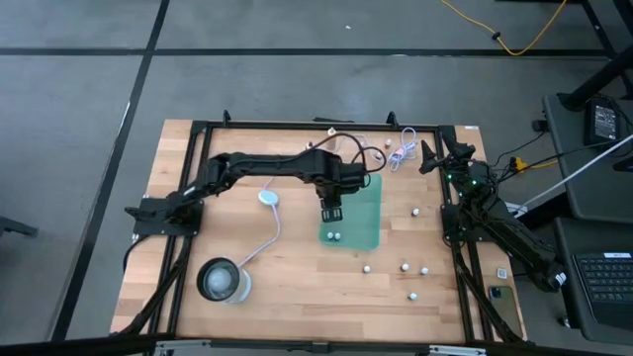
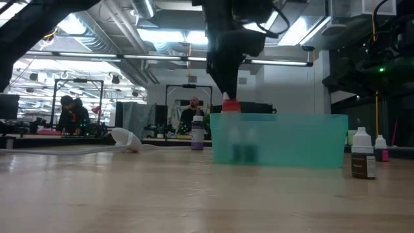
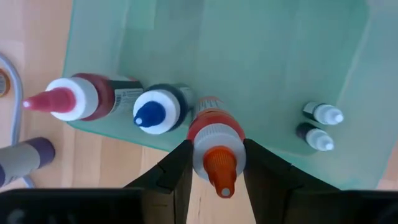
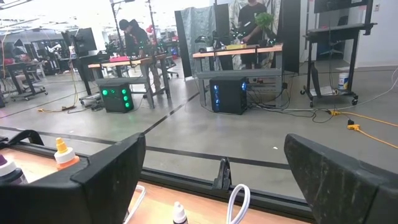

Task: Pick & Place food coloring
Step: Put the big orange food coloring bottle into the green bin, then put the big violet food coloring bottle into the green bin

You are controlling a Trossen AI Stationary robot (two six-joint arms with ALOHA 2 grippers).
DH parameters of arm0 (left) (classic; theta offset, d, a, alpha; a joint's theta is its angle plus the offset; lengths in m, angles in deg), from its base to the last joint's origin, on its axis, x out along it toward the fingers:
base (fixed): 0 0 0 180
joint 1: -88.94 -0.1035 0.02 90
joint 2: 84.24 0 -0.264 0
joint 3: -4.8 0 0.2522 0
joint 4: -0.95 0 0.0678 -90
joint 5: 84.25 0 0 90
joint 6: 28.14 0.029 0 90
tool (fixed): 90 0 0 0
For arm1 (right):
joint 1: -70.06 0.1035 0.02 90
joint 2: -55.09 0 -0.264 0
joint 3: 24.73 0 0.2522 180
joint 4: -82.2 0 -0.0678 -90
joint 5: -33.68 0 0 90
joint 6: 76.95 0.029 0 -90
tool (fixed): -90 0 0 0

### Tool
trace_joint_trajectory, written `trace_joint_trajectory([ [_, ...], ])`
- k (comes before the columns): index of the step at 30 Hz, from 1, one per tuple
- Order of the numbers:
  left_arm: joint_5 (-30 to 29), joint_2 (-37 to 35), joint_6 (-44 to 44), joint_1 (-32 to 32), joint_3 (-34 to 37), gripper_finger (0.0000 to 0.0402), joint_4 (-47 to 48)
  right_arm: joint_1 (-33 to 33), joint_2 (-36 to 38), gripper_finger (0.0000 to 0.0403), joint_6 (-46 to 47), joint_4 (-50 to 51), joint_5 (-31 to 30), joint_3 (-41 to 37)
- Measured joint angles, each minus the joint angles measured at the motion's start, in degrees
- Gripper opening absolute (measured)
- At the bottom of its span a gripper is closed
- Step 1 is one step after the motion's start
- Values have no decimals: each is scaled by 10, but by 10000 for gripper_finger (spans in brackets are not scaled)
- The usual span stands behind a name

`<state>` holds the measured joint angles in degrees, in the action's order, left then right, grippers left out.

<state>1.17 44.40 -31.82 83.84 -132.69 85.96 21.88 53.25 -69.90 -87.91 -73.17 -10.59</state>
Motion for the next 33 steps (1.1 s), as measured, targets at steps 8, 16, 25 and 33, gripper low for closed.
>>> trace_joint_trajectory([
  [8, 1, 20, 15, -3, 0, 119, 1, 0, 0, 384, 0, 0, 0, 0],
  [16, 10, 17, 15, -3, 0, 132, 3, 0, 0, 384, 0, 0, 0, 0],
  [25, 44, 17, 8, -3, 0, 169, 3, 0, 0, 384, 0, 0, 0, 0],
  [33, 39, -6, 0, -3, 0, 172, 7, 0, 0, 384, 0, 0, 0, 0],
])
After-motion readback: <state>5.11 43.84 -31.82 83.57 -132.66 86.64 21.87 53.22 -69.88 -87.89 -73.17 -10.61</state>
